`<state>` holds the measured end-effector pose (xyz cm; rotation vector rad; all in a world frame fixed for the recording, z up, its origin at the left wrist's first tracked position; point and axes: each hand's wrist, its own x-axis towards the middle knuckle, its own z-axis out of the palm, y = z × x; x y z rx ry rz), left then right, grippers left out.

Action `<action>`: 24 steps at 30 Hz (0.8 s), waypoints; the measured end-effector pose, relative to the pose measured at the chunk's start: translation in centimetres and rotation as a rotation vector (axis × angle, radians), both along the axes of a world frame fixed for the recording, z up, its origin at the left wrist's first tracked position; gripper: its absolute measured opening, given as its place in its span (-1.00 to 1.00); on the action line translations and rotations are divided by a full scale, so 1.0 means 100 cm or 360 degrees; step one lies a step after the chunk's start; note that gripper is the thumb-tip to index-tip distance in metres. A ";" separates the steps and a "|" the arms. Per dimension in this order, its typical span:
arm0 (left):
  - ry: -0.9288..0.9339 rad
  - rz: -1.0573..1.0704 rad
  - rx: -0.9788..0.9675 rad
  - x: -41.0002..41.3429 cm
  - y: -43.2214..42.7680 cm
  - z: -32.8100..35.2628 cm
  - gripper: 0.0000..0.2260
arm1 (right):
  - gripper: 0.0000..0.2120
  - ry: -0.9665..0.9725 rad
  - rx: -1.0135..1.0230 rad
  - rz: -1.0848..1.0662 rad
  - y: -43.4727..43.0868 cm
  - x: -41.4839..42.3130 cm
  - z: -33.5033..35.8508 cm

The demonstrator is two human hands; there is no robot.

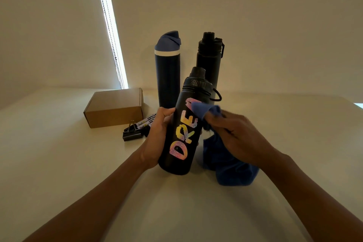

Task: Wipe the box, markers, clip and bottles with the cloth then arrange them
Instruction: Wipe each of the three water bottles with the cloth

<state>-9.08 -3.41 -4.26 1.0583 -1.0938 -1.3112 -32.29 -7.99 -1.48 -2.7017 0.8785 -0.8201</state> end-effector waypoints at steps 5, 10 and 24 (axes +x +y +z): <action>0.0096 0.0140 -0.0049 0.004 -0.001 0.000 -0.40 | -0.64 0.0376 0.0222 0.0267 0.018 0.011 -0.009; 0.0228 0.0169 -0.0054 0.007 -0.004 -0.002 -0.28 | -0.65 0.0702 0.0170 0.0375 0.027 0.021 -0.013; 0.0210 0.0091 0.0014 0.007 -0.002 0.001 -0.41 | -0.74 0.0485 0.0161 0.0277 0.026 0.016 -0.013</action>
